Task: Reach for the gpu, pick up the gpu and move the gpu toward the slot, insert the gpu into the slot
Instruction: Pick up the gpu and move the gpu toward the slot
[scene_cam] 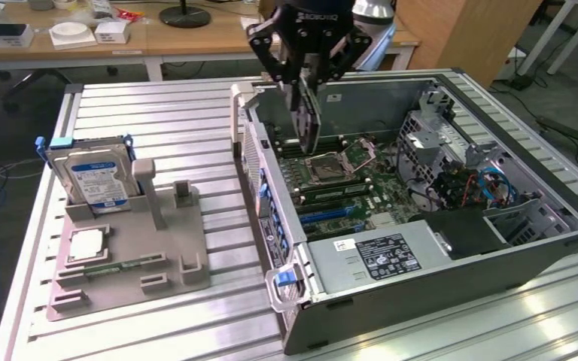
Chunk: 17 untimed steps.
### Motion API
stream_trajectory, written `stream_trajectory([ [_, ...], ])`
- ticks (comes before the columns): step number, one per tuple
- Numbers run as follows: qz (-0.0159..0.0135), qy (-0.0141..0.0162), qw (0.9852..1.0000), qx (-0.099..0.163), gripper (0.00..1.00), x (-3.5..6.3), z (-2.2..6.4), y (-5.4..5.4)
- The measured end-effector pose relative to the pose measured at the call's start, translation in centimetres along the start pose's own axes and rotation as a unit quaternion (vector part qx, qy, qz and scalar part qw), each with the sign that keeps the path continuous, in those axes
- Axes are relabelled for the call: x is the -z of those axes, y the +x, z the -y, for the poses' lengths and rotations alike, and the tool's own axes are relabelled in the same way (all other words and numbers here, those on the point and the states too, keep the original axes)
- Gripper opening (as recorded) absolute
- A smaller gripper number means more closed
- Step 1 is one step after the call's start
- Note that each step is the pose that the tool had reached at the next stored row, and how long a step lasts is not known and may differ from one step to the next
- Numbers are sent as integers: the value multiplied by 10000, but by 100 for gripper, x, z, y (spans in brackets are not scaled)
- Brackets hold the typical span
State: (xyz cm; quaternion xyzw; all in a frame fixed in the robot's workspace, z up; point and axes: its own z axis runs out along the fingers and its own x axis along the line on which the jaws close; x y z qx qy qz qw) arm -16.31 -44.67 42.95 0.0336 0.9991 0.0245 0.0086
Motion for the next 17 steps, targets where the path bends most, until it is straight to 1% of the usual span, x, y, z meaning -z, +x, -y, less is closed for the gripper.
stream_trajectory([
  [8,0,0,10000,0,27,-7,-24,-354],
  [17,0,-1,10000,0,27,-14,-47,-706],
])
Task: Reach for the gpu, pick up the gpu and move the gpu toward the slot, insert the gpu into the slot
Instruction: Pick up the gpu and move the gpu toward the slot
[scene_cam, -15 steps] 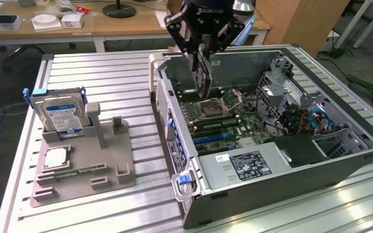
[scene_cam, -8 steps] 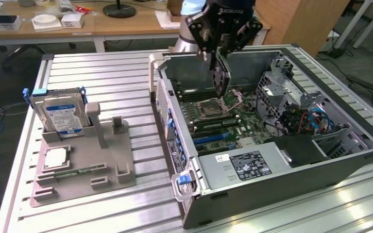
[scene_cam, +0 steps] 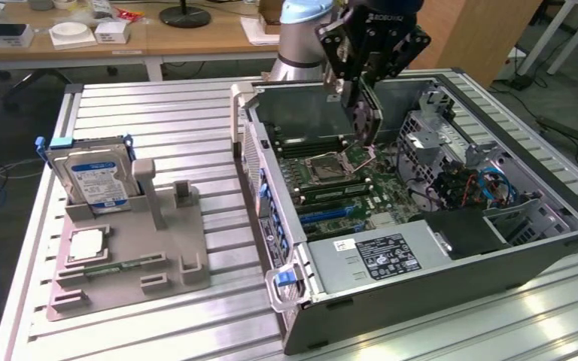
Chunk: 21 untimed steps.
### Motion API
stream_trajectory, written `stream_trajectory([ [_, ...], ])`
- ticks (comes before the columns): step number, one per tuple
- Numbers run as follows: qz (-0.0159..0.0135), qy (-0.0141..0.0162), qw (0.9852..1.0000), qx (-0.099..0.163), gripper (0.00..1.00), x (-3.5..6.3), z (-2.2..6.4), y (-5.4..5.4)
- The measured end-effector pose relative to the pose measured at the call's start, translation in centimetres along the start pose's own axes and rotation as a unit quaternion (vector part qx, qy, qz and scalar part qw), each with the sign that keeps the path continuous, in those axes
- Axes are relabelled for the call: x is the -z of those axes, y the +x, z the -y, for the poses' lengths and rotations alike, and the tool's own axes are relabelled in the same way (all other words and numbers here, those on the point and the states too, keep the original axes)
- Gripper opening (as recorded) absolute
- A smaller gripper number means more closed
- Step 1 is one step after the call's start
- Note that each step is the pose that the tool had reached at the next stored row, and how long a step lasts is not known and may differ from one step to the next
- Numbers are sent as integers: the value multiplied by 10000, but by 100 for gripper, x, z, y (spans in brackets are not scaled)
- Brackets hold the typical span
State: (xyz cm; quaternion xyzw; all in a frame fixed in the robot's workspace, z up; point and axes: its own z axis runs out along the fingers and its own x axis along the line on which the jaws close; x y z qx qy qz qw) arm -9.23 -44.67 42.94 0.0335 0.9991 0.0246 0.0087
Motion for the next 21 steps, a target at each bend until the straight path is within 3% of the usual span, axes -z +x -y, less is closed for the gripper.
stream_trajectory([
  [11,0,0,10000,0,27,-7,-26,-396],
  [21,0,0,10000,0,27,-8,-27,-406],
])
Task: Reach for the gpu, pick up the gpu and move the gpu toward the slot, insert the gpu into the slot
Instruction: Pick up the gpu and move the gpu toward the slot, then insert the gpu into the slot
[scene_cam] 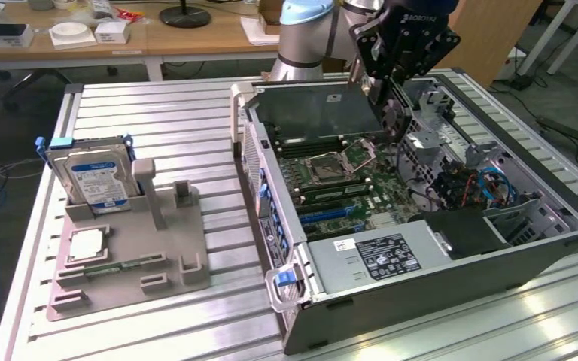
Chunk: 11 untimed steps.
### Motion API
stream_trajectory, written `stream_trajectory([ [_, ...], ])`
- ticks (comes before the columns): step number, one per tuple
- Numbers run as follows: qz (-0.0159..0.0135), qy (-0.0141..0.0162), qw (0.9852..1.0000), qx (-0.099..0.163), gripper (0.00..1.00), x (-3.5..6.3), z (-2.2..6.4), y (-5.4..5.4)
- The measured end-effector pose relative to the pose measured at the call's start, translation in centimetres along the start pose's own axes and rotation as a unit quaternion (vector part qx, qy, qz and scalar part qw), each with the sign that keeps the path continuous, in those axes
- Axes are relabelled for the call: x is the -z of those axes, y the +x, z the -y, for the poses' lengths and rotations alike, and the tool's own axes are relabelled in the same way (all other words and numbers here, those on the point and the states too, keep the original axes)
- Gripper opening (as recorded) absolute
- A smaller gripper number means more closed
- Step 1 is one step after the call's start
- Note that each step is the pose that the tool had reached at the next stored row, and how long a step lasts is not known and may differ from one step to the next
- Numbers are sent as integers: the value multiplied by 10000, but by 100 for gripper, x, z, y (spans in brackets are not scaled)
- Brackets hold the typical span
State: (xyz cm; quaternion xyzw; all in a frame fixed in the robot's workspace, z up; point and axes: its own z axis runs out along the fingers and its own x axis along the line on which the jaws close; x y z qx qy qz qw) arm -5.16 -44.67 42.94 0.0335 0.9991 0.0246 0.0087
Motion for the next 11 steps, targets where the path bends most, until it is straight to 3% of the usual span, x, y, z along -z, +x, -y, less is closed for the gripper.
stream_trajectory([
  [6,-2,-1,10000,32,27,0,0,0],
  [11,-23,-8,9989,467,27,0,0,0],
])
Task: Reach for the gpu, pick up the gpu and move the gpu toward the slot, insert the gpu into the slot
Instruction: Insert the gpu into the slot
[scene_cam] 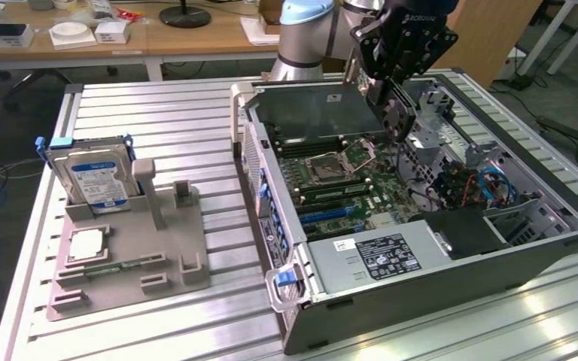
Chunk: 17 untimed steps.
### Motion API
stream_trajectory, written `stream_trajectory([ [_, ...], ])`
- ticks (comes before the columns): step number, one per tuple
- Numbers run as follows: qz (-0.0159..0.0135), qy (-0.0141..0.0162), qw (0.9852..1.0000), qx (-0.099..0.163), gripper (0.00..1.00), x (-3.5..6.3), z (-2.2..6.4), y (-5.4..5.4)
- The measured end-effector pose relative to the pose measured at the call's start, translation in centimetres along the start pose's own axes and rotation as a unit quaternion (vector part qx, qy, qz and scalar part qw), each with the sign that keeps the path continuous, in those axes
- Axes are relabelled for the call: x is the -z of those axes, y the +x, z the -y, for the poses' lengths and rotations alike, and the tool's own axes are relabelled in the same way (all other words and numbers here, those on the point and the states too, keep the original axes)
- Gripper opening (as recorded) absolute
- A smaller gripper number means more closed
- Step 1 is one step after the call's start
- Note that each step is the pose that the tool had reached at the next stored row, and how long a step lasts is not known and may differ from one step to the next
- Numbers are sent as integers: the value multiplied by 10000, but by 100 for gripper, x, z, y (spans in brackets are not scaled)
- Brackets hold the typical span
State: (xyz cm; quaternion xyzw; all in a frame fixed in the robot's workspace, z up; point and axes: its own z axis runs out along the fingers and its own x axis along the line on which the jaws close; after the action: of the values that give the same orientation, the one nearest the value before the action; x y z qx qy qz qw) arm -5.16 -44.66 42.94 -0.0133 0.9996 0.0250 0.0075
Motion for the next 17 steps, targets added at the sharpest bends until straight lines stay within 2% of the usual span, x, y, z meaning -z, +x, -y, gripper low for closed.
stream_trajectory([
  [4,-18,-5,9994,359,27,0,0,0],
  [8,-35,-10,9976,685,27,1,0,0],
  [13,-52,-16,9947,1026,27,1,1,2],
  [17,-64,-20,9917,1282,27,0,1,3],
])
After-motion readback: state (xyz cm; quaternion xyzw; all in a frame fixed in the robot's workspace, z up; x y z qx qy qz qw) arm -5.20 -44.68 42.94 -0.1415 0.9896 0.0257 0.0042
